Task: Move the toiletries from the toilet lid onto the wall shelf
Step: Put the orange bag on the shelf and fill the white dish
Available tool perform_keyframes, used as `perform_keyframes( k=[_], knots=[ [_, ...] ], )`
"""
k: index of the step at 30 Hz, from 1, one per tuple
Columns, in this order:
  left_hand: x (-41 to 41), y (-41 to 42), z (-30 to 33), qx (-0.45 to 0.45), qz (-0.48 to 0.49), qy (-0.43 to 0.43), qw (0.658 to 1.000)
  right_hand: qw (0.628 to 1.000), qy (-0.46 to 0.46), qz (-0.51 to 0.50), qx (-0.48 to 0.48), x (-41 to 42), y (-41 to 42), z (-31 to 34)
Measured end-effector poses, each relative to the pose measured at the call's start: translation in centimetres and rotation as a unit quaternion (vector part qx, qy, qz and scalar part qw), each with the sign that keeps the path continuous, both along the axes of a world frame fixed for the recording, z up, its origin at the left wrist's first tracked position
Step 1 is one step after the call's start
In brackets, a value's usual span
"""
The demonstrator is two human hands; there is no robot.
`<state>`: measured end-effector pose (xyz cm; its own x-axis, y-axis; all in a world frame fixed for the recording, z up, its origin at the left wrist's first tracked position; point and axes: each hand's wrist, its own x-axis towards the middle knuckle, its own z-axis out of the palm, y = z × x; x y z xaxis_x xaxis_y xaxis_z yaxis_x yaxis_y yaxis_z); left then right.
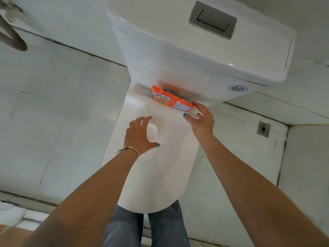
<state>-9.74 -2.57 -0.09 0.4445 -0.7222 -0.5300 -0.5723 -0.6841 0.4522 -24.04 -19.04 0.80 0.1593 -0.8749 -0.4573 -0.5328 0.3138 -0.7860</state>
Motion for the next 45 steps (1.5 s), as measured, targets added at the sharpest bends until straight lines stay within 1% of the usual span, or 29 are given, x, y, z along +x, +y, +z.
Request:
perform_keyframes(
  k=[2, 5, 9, 12, 15, 17, 20, 22, 24, 27, 30, 33, 38, 42, 45],
  knots=[
    [-0.1, 1.3, -1.1, -0.041, 0.02, 0.017, 0.999, 1.0, 0.0, 0.002, -0.023, 0.1, -0.3, -0.8],
    [0.3, 2.4, -2.5, -0.089, 0.027, 0.037, 0.995, 0.997, -0.067, -0.031, -0.003, 0.5, -0.6, -1.7],
    [0.5, 2.2, -3.0, -0.117, 0.011, 0.004, 0.993, 0.996, -0.081, -0.038, -0.013, 0.6, -1.1, -3.1],
    [0.6, 1.7, -2.9, -0.115, -0.007, -0.011, 0.993, 0.997, -0.07, -0.026, -0.004, 0.8, -1.2, -3.5],
    [0.7, 1.2, -2.8, -0.126, 0.032, 0.014, 0.991, 0.996, -0.086, -0.022, 0.001, 1.6, -1.3, -3.7],
    [0.8, 0.7, -2.3, -0.155, 0.081, 0.021, 0.984, 0.994, -0.1, -0.04, 0.001, 2.3, -1.5, -3.5],
    [1.3, -0.3, -0.8, -0.204, 0.135, 0.034, 0.969, 0.995, -0.087, -0.041, -0.016, 2.9, -1.6, -2.7],
    [1.9, -0.9, 0.3, -0.236, 0.142, 0.044, 0.96, 0.995, -0.09, -0.033, -0.029, 3.2, -1.2, -1.8],
    [2.8, -1.3, 1.7, -0.259, 0.13, 0.055, 0.955, 0.992, -0.113, -0.026, -0.047, 3.5, -0.8, -0.5],
    [4.4, -1.4, 4.5, -0.29, 0.065, 0.075, 0.952, 0.985, -0.152, -0.035, -0.07, 3.7, -0.4, 2.3],
    [5.9, -0.7, 8.1, -0.303, 0.004, 0.085, 0.949, 0.983, -0.165, -0.031, -0.078, 3.6, 0.3, 6.5],
    [6.4, 0.2, 12.7, -0.316, -0.009, 0.092, 0.944, 0.979, -0.185, -0.021, -0.082, 3.7, 1.6, 12.1],
    [7.3, 1.9, 22.2, -0.305, -0.006, 0.125, 0.944, 0.975, -0.203, -0.006, -0.086, 4.9, 4.0, 22.5],
    [9.8, 3.2, 29.4, -0.329, -0.019, 0.143, 0.933, 0.967, -0.236, 0.003, -0.098, 7.4, 6.3, 29.7],
    [12.8, 4.5, 34.4, -0.348, -0.05, 0.155, 0.923, 0.964, -0.244, 0.0, -0.104, 9.9, 8.5, 34.3]
  ],
)
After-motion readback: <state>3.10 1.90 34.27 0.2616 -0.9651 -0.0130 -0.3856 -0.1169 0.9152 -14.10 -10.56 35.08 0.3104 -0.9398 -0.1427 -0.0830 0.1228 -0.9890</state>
